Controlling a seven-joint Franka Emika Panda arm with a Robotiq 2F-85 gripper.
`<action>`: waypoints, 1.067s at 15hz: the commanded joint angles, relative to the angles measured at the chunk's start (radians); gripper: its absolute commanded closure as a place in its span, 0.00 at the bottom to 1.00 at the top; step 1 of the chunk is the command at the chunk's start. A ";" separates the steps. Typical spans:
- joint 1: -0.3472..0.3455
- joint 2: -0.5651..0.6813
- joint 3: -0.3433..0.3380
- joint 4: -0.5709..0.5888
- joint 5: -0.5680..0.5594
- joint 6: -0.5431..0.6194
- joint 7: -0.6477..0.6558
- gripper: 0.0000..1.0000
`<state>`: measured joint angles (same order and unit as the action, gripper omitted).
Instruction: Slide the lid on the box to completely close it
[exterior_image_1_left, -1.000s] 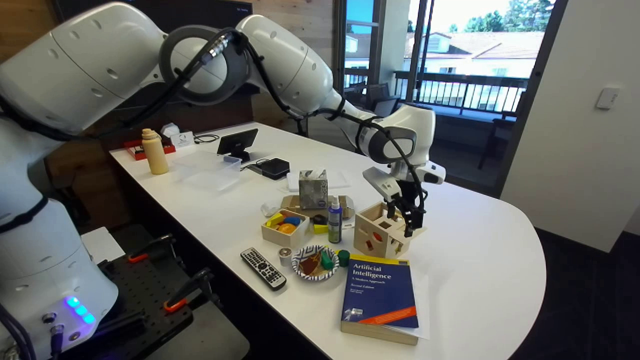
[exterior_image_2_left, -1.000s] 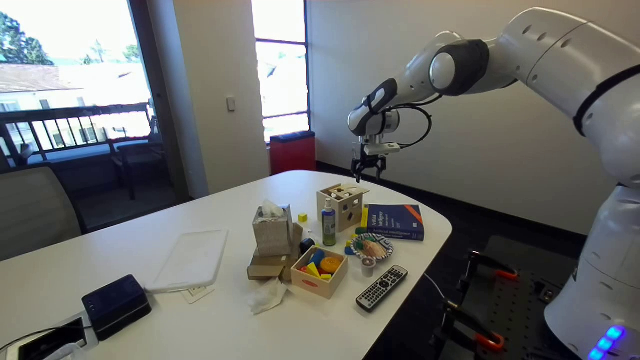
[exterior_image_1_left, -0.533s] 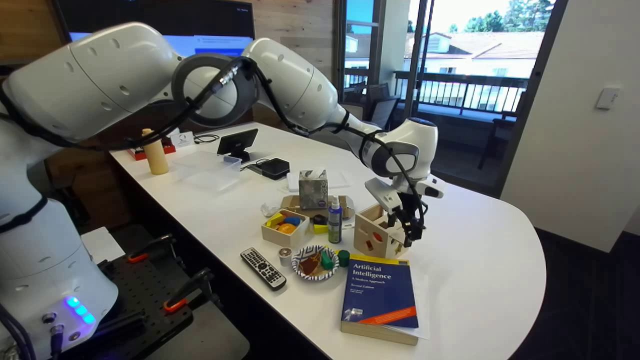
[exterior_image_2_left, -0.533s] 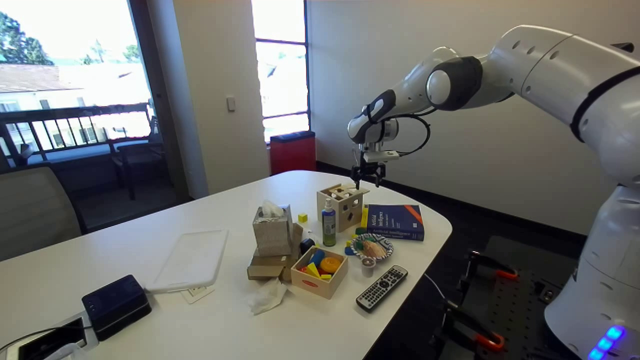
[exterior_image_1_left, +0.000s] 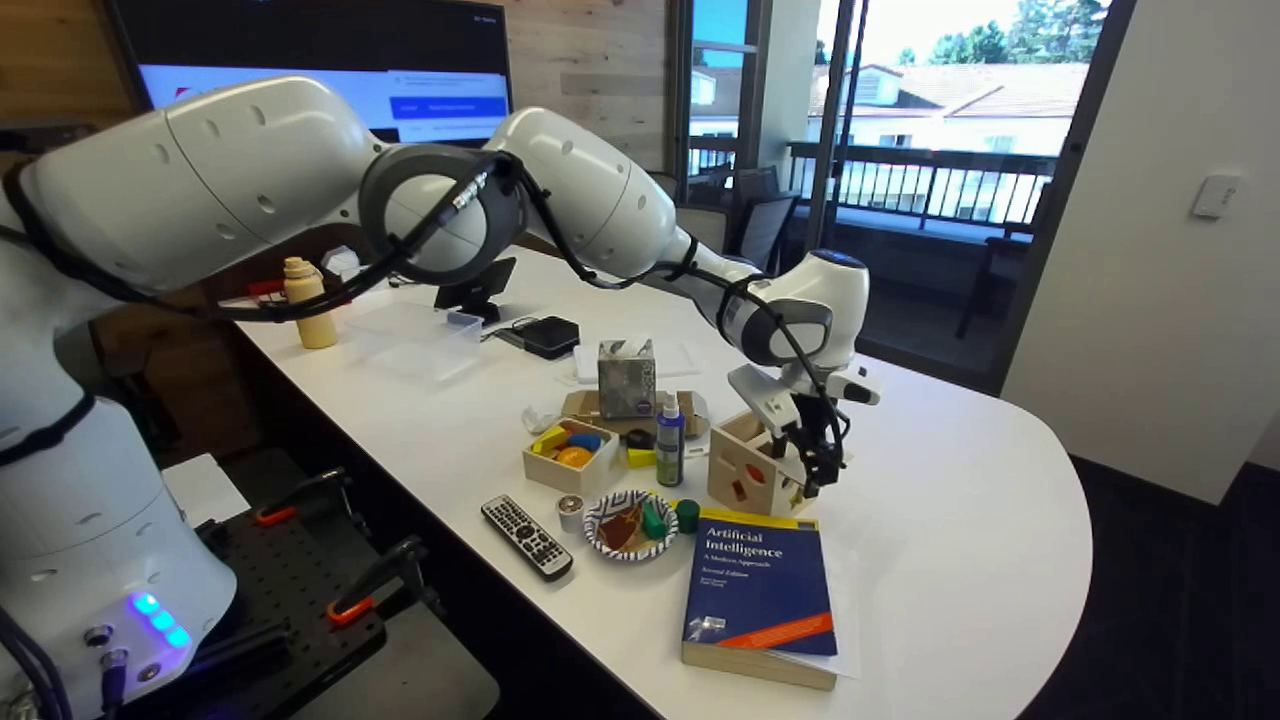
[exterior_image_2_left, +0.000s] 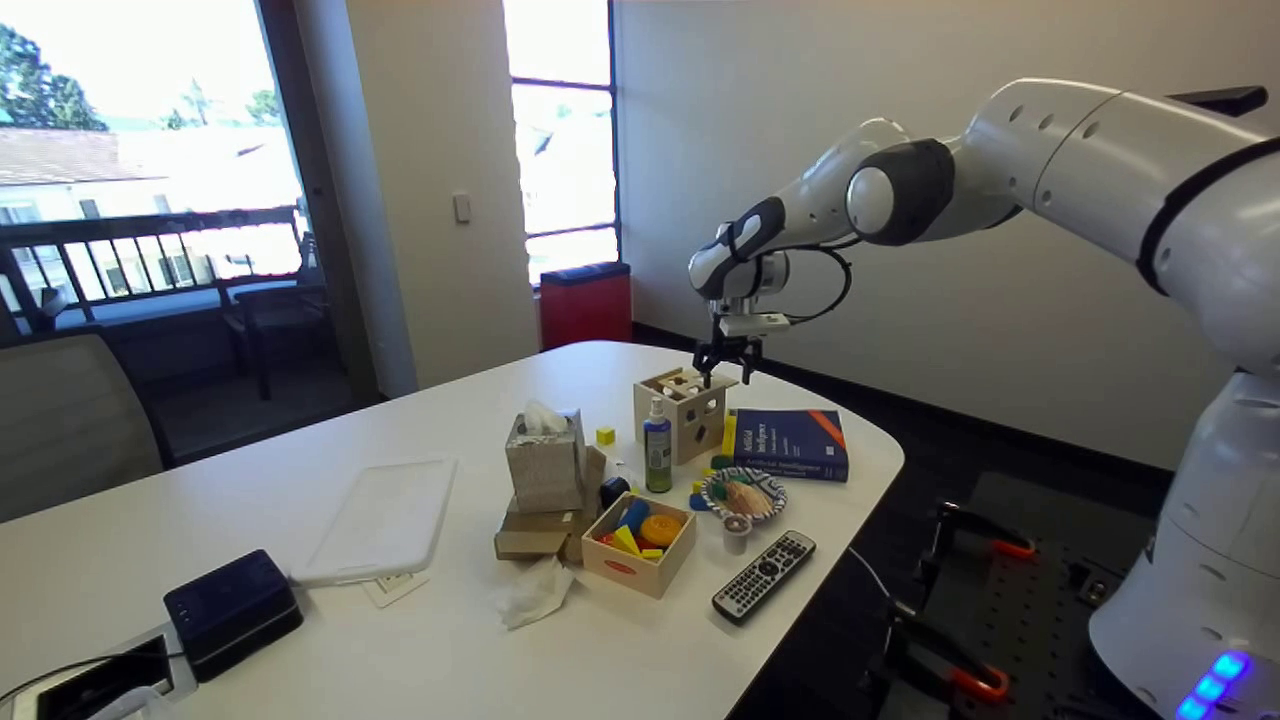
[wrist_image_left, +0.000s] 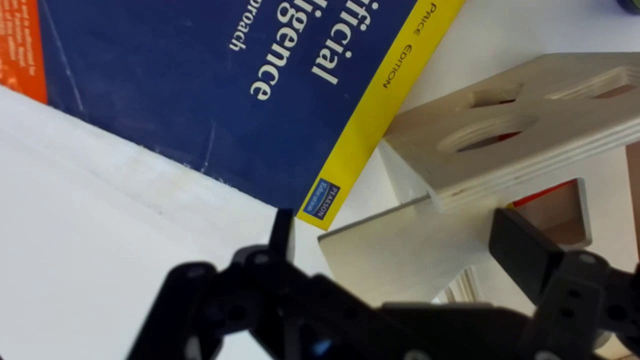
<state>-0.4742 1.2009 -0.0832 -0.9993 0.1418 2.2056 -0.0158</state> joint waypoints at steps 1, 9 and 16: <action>-0.002 0.020 0.013 0.050 0.009 -0.035 0.005 0.00; 0.011 0.004 0.039 0.017 0.007 -0.010 0.005 0.00; 0.023 -0.004 0.070 -0.006 0.008 0.000 -0.003 0.00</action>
<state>-0.4566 1.2044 -0.0262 -0.9931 0.1418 2.2056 -0.0158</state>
